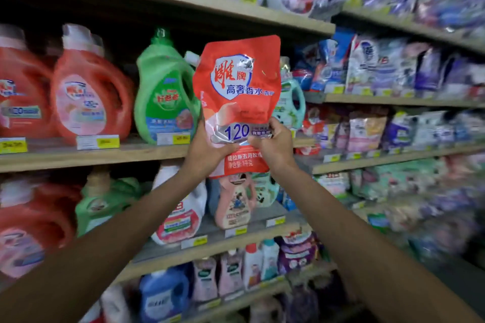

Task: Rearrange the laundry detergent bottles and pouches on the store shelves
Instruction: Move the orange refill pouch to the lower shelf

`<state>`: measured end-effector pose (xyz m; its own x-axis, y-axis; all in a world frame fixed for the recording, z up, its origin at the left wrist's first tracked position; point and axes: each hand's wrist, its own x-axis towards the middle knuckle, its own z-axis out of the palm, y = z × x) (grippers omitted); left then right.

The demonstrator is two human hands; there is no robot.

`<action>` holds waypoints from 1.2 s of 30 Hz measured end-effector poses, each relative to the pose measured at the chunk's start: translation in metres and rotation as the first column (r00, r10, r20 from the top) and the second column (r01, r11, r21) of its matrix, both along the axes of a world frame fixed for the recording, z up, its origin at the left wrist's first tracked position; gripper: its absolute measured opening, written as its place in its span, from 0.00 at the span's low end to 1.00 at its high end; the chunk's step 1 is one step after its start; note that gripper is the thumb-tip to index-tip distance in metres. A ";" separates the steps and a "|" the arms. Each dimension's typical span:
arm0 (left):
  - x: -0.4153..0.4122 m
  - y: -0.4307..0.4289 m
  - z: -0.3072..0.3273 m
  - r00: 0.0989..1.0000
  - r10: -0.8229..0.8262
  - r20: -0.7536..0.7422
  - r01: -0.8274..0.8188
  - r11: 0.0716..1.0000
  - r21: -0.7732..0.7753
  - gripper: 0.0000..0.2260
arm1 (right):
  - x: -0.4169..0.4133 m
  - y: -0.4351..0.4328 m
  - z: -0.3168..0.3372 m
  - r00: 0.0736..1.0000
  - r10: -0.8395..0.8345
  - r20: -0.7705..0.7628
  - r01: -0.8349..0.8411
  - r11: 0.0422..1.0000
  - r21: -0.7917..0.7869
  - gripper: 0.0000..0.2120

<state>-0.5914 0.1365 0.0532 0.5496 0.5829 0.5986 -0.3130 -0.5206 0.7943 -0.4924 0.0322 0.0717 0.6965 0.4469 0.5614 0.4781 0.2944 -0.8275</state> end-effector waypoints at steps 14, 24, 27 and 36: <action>0.233 -0.076 -0.025 0.994 -0.106 -0.011 0.107 0.994 0.039 0.33 | 0.201 -0.105 -0.022 0.970 -0.242 0.011 0.242 0.970 -0.003 0.16; 0.446 -0.100 -0.053 0.957 -0.288 -0.045 0.288 0.958 0.004 0.31 | 0.378 -0.139 -0.040 0.911 -0.412 -0.011 0.409 0.908 -0.085 0.15; 0.485 -0.103 -0.061 0.947 -0.313 -0.073 0.313 0.950 -0.007 0.31 | 0.418 -0.144 -0.051 0.903 -0.427 -0.052 0.419 0.900 -0.116 0.15; 0.588 -0.105 -0.079 0.946 -0.267 -0.182 0.266 0.964 -0.031 0.33 | 0.537 -0.147 -0.076 0.918 -0.390 -0.072 0.379 0.916 -0.135 0.13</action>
